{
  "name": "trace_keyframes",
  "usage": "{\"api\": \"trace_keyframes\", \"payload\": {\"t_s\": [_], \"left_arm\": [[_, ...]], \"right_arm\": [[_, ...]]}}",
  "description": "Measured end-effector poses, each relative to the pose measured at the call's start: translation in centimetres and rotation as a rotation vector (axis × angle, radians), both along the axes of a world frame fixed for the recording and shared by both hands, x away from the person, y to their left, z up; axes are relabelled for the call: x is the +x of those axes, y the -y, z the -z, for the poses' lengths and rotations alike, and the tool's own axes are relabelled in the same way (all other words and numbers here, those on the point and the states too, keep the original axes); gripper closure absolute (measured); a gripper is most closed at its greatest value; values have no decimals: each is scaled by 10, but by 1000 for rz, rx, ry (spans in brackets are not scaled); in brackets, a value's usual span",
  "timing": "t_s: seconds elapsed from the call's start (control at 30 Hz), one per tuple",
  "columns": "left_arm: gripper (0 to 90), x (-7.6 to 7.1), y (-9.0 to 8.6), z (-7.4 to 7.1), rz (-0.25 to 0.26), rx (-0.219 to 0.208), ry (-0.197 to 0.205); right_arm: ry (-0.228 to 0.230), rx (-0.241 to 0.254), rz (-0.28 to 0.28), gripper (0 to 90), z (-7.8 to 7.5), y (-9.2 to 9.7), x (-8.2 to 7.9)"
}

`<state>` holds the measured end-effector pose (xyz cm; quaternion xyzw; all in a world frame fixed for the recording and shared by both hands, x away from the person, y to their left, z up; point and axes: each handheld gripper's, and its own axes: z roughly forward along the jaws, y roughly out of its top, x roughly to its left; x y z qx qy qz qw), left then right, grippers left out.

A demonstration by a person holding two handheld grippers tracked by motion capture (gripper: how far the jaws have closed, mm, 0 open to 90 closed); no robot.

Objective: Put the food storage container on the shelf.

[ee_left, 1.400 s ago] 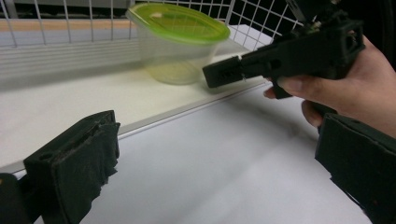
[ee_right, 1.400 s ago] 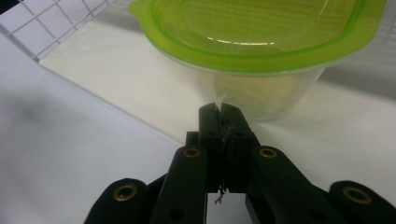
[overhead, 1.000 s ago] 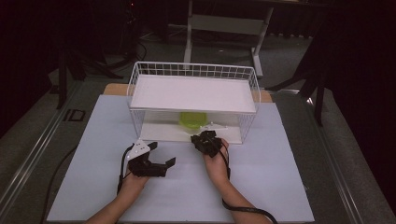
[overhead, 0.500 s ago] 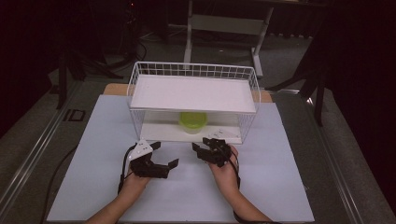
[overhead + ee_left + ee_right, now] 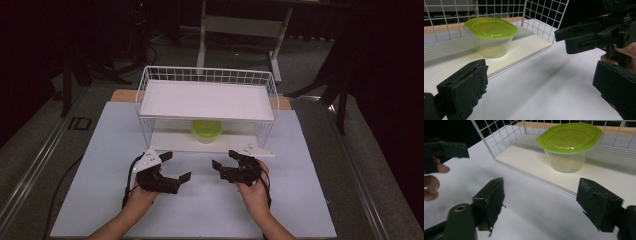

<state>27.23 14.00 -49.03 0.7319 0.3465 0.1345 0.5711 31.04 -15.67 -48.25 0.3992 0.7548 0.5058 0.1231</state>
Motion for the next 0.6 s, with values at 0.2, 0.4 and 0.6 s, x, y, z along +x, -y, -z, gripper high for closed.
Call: {"api": "trace_keyframes", "payload": {"t_s": [0.2,0.4,0.6], "left_arm": [[5,-8,-9,1,7,8,-7],[5,-16,-20,3,-6,6,-13],[5,-23,-27,11,-18,17,-4]], "right_arm": [[22,18,-10,187,-2,10,-12],[32,14,-16,183,-4,18,-20],[48,-9,-38,183,0,26,-33]]}}
